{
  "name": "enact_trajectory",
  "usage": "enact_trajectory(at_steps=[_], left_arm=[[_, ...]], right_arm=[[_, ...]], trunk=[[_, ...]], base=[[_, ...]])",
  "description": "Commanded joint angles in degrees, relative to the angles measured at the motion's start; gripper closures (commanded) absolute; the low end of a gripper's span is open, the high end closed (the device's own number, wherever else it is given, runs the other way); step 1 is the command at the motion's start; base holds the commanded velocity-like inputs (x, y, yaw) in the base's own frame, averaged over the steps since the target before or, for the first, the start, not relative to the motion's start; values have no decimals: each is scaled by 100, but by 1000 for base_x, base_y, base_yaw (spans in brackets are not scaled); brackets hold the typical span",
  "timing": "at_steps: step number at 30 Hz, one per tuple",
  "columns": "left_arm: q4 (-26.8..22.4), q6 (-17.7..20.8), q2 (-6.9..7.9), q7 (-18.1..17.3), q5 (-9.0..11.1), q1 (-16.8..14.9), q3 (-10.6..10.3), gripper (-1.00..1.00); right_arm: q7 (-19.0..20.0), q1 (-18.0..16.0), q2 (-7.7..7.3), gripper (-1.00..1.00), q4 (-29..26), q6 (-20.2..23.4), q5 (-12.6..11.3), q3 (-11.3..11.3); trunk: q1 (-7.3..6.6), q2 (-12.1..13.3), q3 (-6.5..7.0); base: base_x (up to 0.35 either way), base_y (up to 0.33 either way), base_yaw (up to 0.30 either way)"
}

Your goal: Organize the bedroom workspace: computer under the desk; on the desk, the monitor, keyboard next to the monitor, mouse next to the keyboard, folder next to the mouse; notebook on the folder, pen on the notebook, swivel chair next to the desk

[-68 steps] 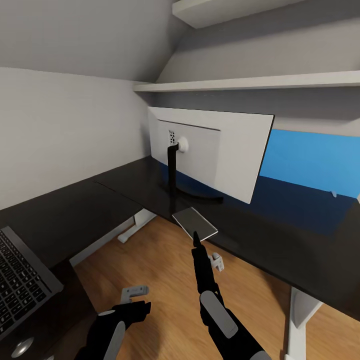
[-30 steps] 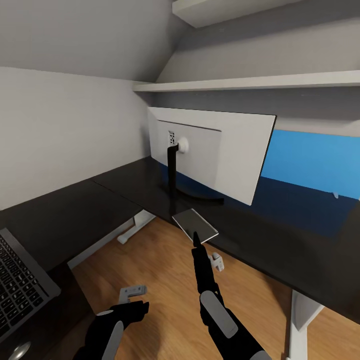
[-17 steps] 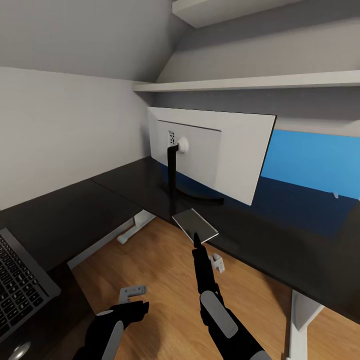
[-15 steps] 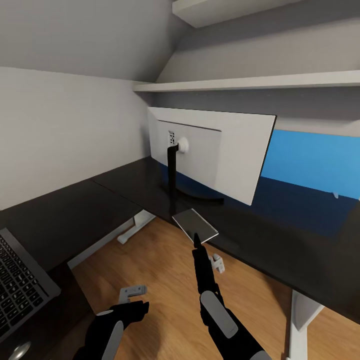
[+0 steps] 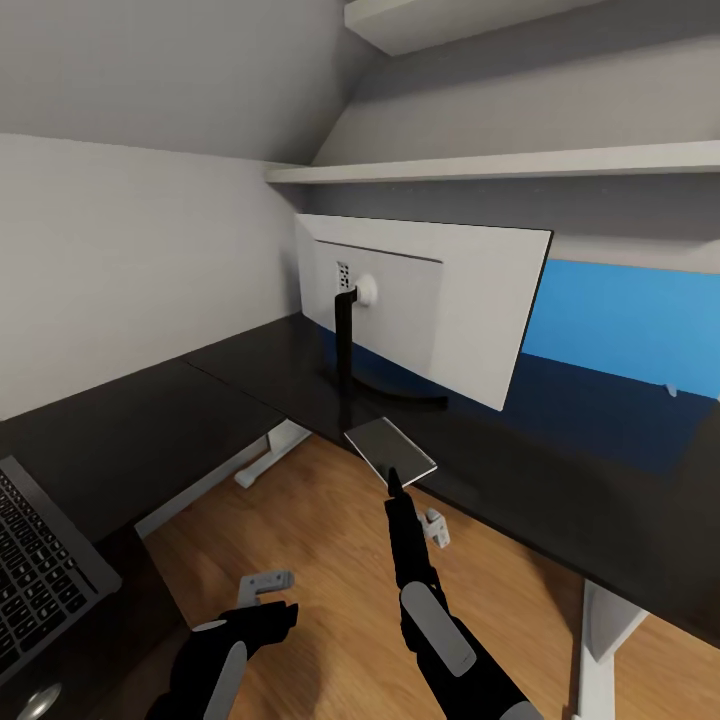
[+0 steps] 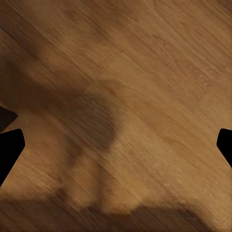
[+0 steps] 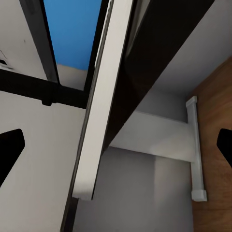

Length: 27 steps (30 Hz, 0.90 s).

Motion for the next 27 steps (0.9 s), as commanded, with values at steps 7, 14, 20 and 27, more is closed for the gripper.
enact_trajectory(at_steps=[7,14,20,27], left_arm=[[-6,18,1,53,61,-2,-5,-100],[-6,18,1,53,62,-3,-5,-100],[-6,18,1,53,63,-5,-6,-100],[-6,18,1,53,61,-1,-5,-100]], right_arm=[[35,-5,0,-100,5,-26,-61,12],[27,-4,0,-100,7,-25,-61,14],[27,-4,0,-100,5,-25,-58,14],[20,-2,0,-100,5,-25,-56,14]], trunk=[[-1,-2,-5],[-1,-2,-5],[-1,-2,-5],[-1,-2,-5]], base=[[0,0,0],[0,0,0],[0,0,0],[0,0,0]])
